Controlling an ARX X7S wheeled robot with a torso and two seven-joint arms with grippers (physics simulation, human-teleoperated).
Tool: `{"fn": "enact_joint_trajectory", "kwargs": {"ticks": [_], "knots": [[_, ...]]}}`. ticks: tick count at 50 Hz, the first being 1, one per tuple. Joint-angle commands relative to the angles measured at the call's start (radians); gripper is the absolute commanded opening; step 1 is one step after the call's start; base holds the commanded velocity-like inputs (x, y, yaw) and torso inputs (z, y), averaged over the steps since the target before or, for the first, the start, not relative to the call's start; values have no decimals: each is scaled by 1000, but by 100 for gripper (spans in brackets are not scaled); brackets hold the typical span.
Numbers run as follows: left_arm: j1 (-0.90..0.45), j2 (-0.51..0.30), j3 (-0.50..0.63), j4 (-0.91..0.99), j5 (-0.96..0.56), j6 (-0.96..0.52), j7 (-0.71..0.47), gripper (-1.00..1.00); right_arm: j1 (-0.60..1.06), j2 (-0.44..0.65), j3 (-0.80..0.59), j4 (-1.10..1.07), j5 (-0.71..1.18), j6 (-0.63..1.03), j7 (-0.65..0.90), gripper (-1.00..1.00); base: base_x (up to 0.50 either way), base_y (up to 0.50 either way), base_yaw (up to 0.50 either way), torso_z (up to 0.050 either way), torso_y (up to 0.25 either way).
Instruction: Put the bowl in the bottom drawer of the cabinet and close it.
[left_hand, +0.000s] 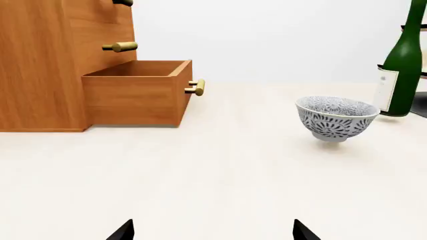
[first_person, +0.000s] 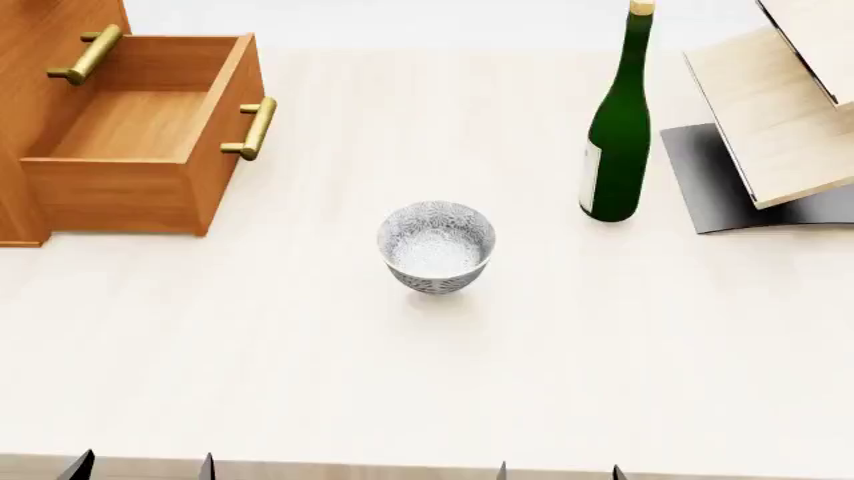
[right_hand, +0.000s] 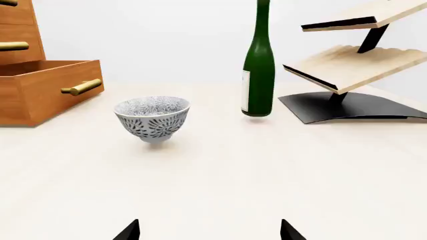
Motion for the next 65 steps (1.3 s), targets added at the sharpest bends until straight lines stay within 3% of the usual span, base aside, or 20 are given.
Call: {"fn": "enact_joint_trajectory", "kwargs": {"ticks": [1, 14, 15, 21, 26, 31, 36, 44, 53, 65], "knots": [[-6, -11, -7, 10, -64, -15, -21, 100, 8, 14, -6, -1, 48, 26, 10, 100, 0, 0, 0, 0, 0], [1, -44, 37, 27, -104, -35, -72, 100, 17, 53, -44, 0, 81, 21, 51, 100, 0, 0, 0, 0, 0], [-3, -39, 13, 54, -160, -90, -73, 100, 17, 55, -45, -3, 86, 24, 52, 100, 0, 0, 0, 0, 0], [23, -68, 38, 167, -137, -136, -98, 100, 26, 62, -45, 0, 115, 33, 59, 100, 0, 0, 0, 0, 0], [69, -85, 34, 382, -151, -233, -136, 100, 20, 71, -49, -16, 141, 44, 55, 100, 0, 0, 0, 0, 0], [169, -111, 30, 535, -155, -234, -145, 100, 24, 79, -52, -14, 148, 41, 62, 100, 0, 0, 0, 0, 0], [285, -119, 16, 609, -174, -187, -152, 100, 35, 102, -59, -99, 158, 167, 80, 100, 0, 0, 0, 0, 0], [433, -116, 4, 530, -160, -3, -154, 100, 95, 147, -36, -353, 199, 433, 134, 100, 0, 0, 0, 0, 0], [440, -118, 9, 417, -162, 60, -159, 100, 195, 171, -17, -586, 230, 652, 190, 100, 0, 0, 0, 0, 0], [448, -132, 32, 387, -151, 106, -162, 100, 326, 203, -35, -654, 199, 768, 248, 100, 0, 0, 0, 0, 0]]}}
